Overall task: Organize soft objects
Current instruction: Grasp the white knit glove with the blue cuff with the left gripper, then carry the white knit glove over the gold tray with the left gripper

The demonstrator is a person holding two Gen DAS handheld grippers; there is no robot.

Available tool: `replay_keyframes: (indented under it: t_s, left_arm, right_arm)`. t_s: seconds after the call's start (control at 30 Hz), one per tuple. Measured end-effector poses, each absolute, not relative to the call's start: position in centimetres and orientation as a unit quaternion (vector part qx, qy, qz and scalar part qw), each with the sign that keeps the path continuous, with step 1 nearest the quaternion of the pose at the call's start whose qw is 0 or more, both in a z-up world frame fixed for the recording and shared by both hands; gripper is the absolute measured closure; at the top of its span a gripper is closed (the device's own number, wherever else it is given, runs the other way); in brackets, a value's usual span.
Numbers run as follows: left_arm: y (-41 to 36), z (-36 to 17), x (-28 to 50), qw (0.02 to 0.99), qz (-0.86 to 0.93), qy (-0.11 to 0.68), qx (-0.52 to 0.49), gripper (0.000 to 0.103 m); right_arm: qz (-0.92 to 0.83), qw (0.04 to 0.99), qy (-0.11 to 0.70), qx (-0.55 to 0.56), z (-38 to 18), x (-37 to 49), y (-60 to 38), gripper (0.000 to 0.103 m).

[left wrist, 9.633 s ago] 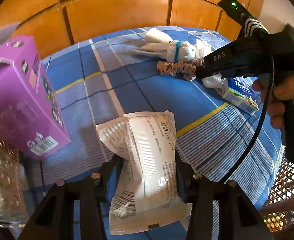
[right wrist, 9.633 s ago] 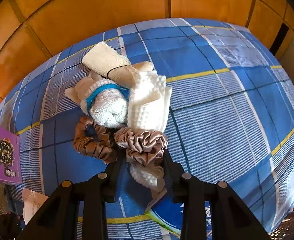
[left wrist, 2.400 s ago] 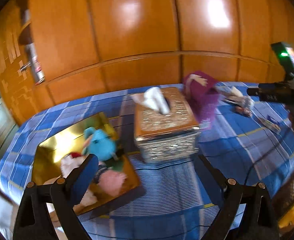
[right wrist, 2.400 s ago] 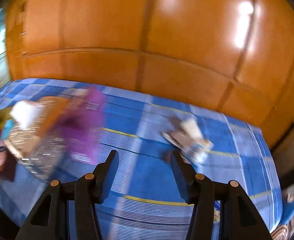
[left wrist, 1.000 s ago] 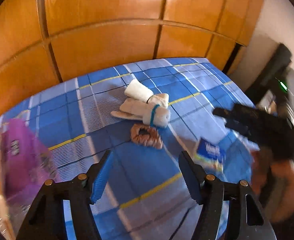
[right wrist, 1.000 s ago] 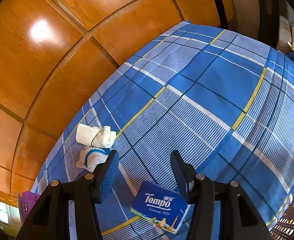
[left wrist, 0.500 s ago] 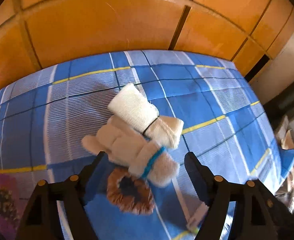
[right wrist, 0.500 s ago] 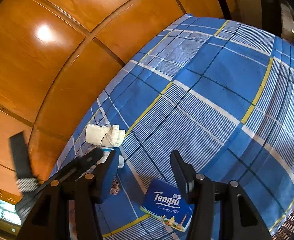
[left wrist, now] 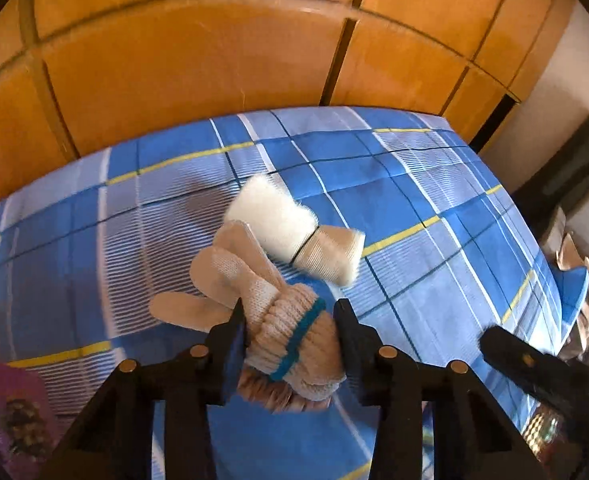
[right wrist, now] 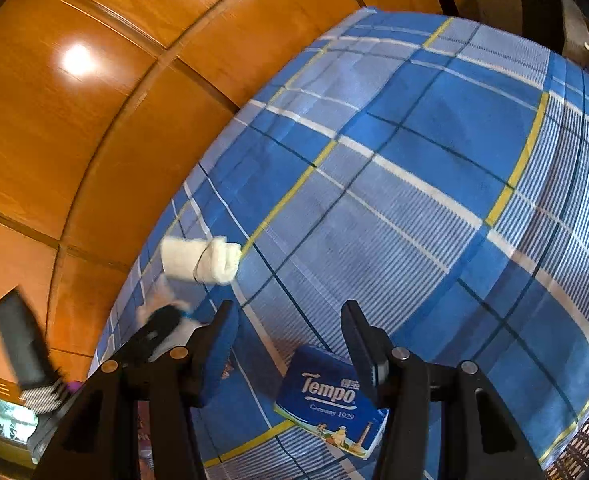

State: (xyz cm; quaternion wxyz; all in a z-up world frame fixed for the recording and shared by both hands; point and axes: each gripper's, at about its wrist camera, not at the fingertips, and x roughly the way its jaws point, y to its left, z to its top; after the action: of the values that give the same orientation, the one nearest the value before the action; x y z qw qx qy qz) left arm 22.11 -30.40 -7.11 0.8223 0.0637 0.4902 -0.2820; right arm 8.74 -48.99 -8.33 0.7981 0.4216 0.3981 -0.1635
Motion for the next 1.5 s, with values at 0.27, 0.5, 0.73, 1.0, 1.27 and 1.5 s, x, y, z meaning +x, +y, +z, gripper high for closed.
replay_keyframes:
  t_s: [0.27, 0.5, 0.73, 1.0, 1.27, 1.5]
  left_arm:
    - [-26.6, -6.6, 17.2, 0.818, -0.305, 0.482, 0.071, 0.061]
    - [-22.6, -8.0, 12.0, 0.804, -0.318, 0.496, 0.080, 0.061]
    - [-19.3, -9.8, 8.5, 0.793, -0.328, 0.502, 0.107, 0.061]
    - [-18.4, -10.4, 7.7, 0.801, -0.330, 0.489, 0.106, 0.061]
    - [-19.6, -6.7, 9.0, 0.815, -0.340, 0.459, 0.099, 0.062]
    - [-20.6, 0.8, 13.9, 0.846, -0.331, 0.411, 0.075, 0.062]
  right_arm:
    - [-0.149, 0.776, 0.469, 0.394, -10.2, 10.5, -47.7, 0.047]
    - [-0.148, 0.765, 0.513, 0.360, -11.1, 11.6, -46.7, 0.028]
    - [-0.061, 0.744, 0.635, 0.197, -10.4, 14.0, -43.4, 0.023]
    - [-0.077, 0.713, 0.694, 0.067, -12.3, 13.6, -40.5, 0.037]
    - [-0.092, 0.737, 0.660, 0.108, -11.6, 13.6, -39.3, 0.044]
    - [-0.112, 0.746, 0.641, 0.142, -11.6, 13.0, -40.2, 0.044]
